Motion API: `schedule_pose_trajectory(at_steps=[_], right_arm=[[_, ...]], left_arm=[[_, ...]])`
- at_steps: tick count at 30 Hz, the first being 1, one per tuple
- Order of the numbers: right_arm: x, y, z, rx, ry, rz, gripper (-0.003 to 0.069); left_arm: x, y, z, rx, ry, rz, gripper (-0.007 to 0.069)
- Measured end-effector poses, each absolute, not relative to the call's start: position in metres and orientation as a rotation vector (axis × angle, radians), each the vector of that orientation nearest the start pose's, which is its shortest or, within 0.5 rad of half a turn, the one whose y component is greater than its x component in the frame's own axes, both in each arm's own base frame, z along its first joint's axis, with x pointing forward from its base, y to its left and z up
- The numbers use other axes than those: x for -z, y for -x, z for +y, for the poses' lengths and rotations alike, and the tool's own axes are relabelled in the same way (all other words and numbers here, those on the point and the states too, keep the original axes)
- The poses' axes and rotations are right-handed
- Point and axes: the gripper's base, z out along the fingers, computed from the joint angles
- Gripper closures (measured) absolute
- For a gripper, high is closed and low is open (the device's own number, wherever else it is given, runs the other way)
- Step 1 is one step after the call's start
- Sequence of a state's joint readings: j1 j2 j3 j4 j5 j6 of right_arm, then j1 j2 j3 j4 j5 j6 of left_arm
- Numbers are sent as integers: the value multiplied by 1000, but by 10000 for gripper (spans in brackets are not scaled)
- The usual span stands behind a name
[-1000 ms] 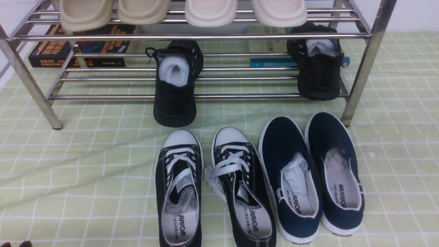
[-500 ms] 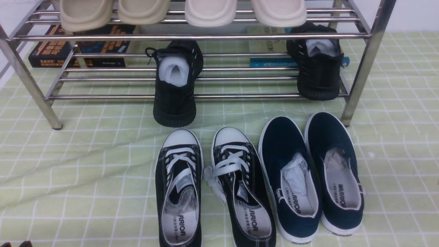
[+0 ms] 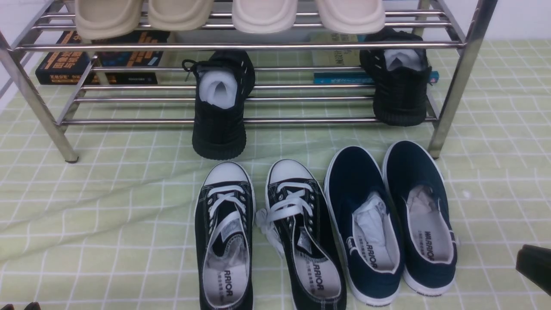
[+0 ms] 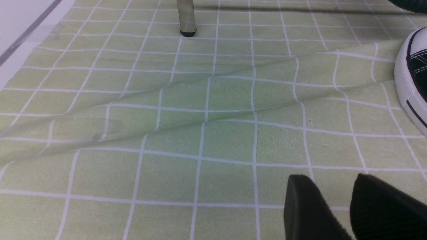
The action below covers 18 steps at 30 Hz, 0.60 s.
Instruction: Take the shoes off the shelf with your hand from the green coffee tablecloth.
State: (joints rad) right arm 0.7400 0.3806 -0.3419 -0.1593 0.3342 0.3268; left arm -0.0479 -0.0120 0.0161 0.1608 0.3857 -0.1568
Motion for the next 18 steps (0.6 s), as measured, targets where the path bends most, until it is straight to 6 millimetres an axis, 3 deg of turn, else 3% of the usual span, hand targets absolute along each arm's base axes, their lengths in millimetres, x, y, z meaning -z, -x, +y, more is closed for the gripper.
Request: schedule_pose_trajectory(at_steps=[14, 18], right_arm=[[-271, -68, 55, -586, 491, 1824, 657], [-254, -65, 48, -540, 474, 1826, 655]], left_arm=[[-174, -52, 3, -18, 4, 1868, 385], [-174, -52, 3, -18, 4, 1868, 385]])
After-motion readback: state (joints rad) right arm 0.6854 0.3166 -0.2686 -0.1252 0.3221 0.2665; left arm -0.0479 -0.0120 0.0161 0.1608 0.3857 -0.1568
